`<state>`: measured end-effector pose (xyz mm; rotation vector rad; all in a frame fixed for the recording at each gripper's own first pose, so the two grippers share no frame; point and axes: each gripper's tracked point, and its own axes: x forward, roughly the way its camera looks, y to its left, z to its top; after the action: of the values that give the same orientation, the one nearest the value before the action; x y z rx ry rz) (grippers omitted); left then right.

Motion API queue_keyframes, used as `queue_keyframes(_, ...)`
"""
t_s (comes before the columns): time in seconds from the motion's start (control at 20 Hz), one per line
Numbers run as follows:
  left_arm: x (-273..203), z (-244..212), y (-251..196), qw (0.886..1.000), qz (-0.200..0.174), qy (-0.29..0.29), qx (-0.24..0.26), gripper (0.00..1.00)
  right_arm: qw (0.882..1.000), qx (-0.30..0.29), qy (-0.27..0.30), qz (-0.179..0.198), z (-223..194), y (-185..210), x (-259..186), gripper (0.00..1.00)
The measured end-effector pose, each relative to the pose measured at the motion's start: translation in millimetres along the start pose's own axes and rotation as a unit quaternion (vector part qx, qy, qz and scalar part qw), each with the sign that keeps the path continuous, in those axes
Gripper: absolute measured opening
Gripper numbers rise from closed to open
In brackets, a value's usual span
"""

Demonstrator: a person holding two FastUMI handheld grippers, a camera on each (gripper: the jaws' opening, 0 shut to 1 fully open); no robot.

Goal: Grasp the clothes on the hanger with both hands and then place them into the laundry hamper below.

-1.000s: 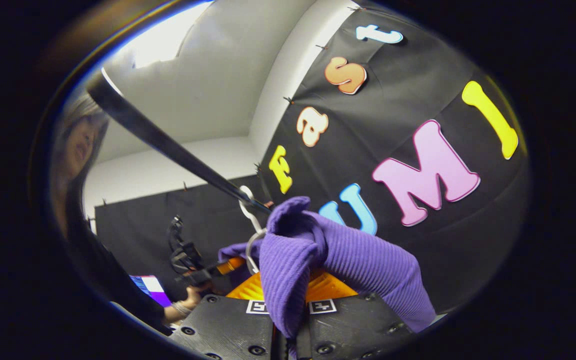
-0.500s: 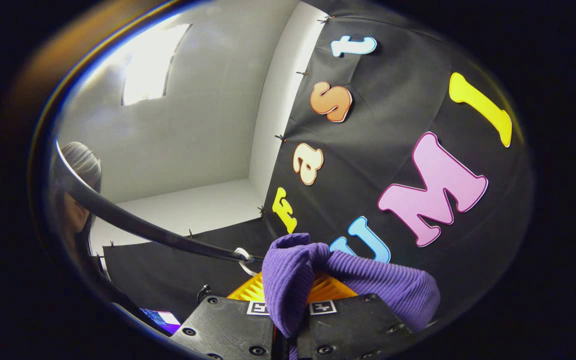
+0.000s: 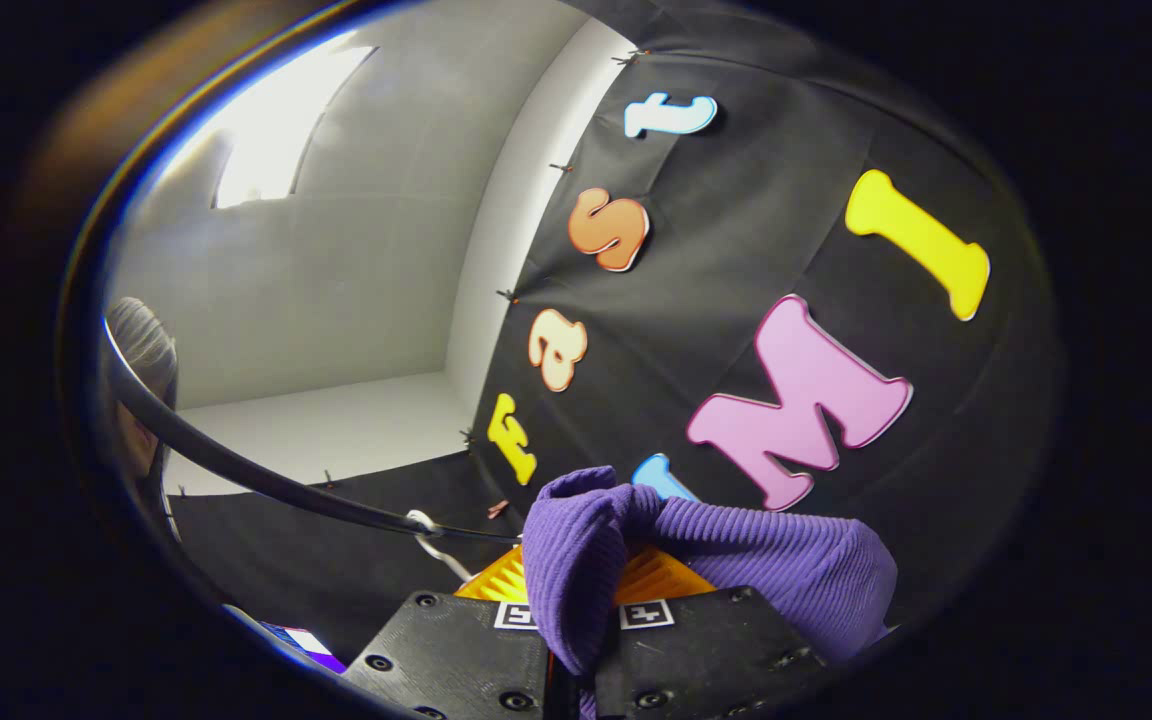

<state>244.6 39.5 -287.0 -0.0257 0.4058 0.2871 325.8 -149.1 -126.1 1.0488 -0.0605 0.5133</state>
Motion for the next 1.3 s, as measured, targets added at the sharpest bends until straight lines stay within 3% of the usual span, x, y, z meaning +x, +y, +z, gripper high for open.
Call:
queue_keyframes(0.15,-6,-16,-40,0.999,-0.042,0.017,-0.001,0.08,0.998,-0.008,-0.010,-0.065,5,-36,-20,0.16)
queue_keyframes(0.25,-7,-23,-54,0.998,-0.057,0.031,-0.006,0.08,0.991,-0.038,0.013,-0.126,-13,-65,-33,0.16)
queue_keyframes(0.35,-10,-33,-63,0.997,-0.067,0.047,-0.014,0.08,0.975,-0.084,0.058,-0.195,-41,-100,-52,0.17)
queue_keyframes(0.45,-17,-44,-71,0.995,-0.077,0.064,-0.020,0.08,0.956,-0.120,0.120,-0.237,-74,-117,-76,0.17)
queue_keyframes(0.55,-25,-62,-77,0.992,-0.087,0.087,-0.024,0.08,0.946,-0.123,0.180,-0.239,-113,-113,-93,0.15)
queue_keyframes(0.75,-42,-96,-87,0.983,-0.107,0.140,-0.057,0.08,0.935,-0.085,0.277,-0.206,-200,-81,-120,0.15)
queue_keyframes(1.05,-61,-139,-86,0.970,-0.107,0.207,-0.067,0.08,0.898,-0.047,0.392,-0.192,-296,-48,-167,0.16)
queue_keyframes(1.15,-66,-155,-83,0.964,-0.101,0.235,-0.070,0.09,0.876,-0.076,0.434,-0.195,-320,-45,-185,0.16)
queue_keyframes(1.3,-72,-185,-83,0.947,-0.093,0.295,-0.088,0.08,0.833,-0.132,0.496,-0.207,-346,-50,-217,0.17)
